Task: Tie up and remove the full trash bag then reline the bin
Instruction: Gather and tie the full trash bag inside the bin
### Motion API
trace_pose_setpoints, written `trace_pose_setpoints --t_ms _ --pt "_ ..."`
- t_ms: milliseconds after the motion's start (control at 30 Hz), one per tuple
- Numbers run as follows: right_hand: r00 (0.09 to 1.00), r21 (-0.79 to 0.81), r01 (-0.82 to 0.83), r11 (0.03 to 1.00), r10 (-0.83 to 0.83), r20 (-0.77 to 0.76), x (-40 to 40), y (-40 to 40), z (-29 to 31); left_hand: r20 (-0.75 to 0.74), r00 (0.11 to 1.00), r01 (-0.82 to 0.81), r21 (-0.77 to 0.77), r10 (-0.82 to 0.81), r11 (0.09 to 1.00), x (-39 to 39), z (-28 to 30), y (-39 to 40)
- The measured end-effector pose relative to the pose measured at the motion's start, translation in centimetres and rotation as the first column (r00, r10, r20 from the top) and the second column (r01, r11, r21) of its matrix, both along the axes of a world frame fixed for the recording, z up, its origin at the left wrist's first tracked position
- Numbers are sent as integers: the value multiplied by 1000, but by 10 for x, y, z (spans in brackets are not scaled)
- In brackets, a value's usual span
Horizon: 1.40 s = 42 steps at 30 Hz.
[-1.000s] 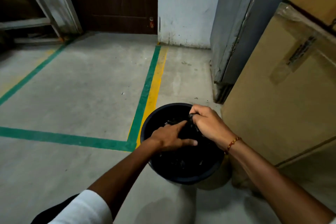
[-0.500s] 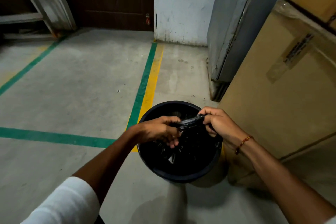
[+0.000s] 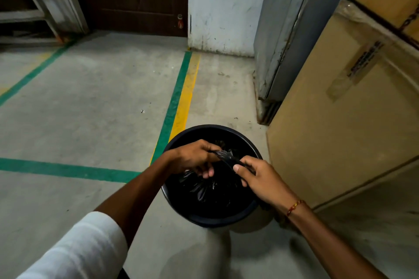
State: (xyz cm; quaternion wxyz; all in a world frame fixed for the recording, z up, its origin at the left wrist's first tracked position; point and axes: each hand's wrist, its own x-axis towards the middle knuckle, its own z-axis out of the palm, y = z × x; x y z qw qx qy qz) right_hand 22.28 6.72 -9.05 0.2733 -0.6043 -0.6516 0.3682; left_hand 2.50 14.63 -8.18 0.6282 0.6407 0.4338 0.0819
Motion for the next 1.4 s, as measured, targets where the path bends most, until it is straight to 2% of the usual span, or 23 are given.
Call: trace_pose_setpoints --t_ms 167,233,367,500,567,700,833,933,1033,1167,1267,1333,1400 --pt "998 55 56 997 -58 33 1 4 0 63 998 37 -239 -22 970 -4 5 2" --pt "997 49 61 997 -62 35 5 7 1 20 999 42 -254 -38 966 -3 6 3" --pt "999 -22 17 1000 -18 -39 -1 0 2 -80 997 -13 -217 -5 976 1 7 4" --pt "986 -132 5 991 -27 -162 -20 -14 -3 -96 993 -83 -226 63 970 5 10 2" --pt "994 -124 -24 992 11 -107 -29 -17 -2 -84 992 -107 -215 90 971 8 13 -1" --pt "988 -99 -61 993 74 132 -41 -15 -2 -124 986 -133 -158 114 979 13 17 -8" --pt "991 -245 -17 969 49 127 -57 -17 5 -220 974 -54 -36 45 998 16 22 -15" --pt "986 -249 85 965 -45 164 -63 -12 5 -273 961 61 69 -40 996 21 30 -22" --pt "981 -309 195 931 -186 58 -71 -10 -3 -440 896 175 234 -56 957 25 35 -24" --pt "935 -307 303 902 -344 -87 -76 -13 -4 -704 710 331 375 33 866 31 41 -31" --pt "776 -476 315 821 -512 -369 -80 -13 3 -745 660 367 432 97 824 38 48 -36" --pt "755 -493 286 822 -510 -412 -83 -12 1 -747 659 344 401 85 849 38 51 -35" --pt "688 -576 225 786 -547 -477 -85 -9 0 -779 623 334 348 72 876 38 56 -35"
